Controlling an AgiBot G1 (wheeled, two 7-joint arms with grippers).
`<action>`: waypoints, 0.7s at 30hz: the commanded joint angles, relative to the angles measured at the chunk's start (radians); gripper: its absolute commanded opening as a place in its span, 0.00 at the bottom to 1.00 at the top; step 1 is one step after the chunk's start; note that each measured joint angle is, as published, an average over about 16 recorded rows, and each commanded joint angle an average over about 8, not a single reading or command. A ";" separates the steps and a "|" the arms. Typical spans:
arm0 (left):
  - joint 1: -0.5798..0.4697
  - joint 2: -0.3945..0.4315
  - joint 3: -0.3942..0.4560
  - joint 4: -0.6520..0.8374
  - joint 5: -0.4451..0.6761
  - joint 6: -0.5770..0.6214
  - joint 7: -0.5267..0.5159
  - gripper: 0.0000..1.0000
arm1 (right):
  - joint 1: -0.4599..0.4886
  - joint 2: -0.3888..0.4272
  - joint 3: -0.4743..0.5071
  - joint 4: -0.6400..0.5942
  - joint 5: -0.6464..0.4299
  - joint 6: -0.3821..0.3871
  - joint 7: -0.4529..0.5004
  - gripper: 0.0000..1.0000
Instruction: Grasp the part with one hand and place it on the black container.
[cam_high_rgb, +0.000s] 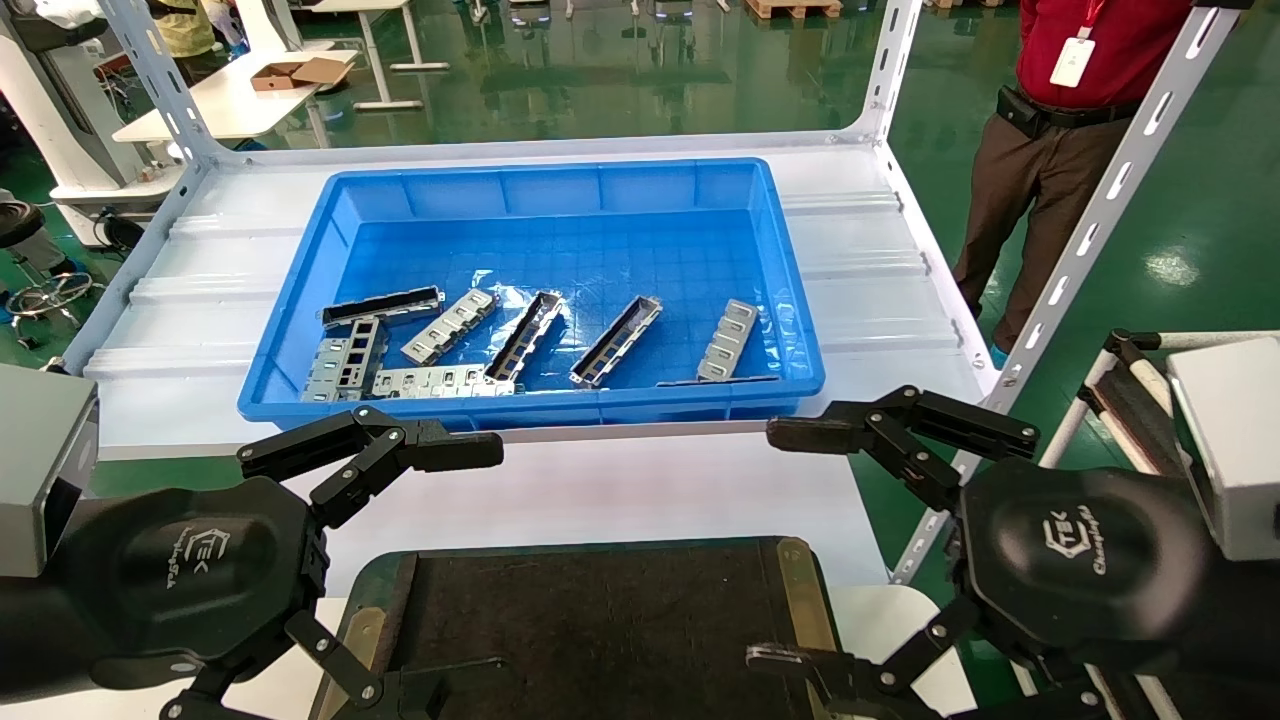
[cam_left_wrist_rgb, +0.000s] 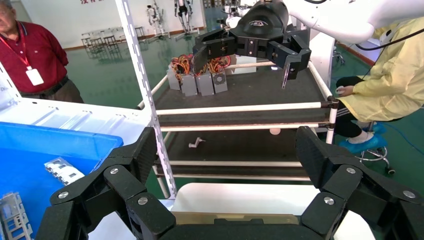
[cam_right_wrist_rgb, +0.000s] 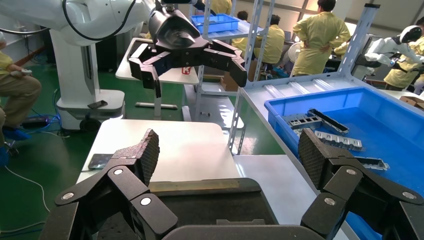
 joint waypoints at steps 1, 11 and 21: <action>0.000 0.001 -0.001 -0.002 0.000 -0.001 0.003 1.00 | 0.000 0.000 0.000 0.000 0.000 0.000 0.000 1.00; -0.030 0.023 0.005 0.031 0.030 -0.019 0.021 1.00 | 0.000 0.000 -0.001 -0.001 0.000 0.000 -0.001 1.00; -0.110 0.103 0.042 0.131 0.117 -0.089 0.026 1.00 | 0.001 0.000 -0.002 -0.001 0.001 0.000 -0.001 1.00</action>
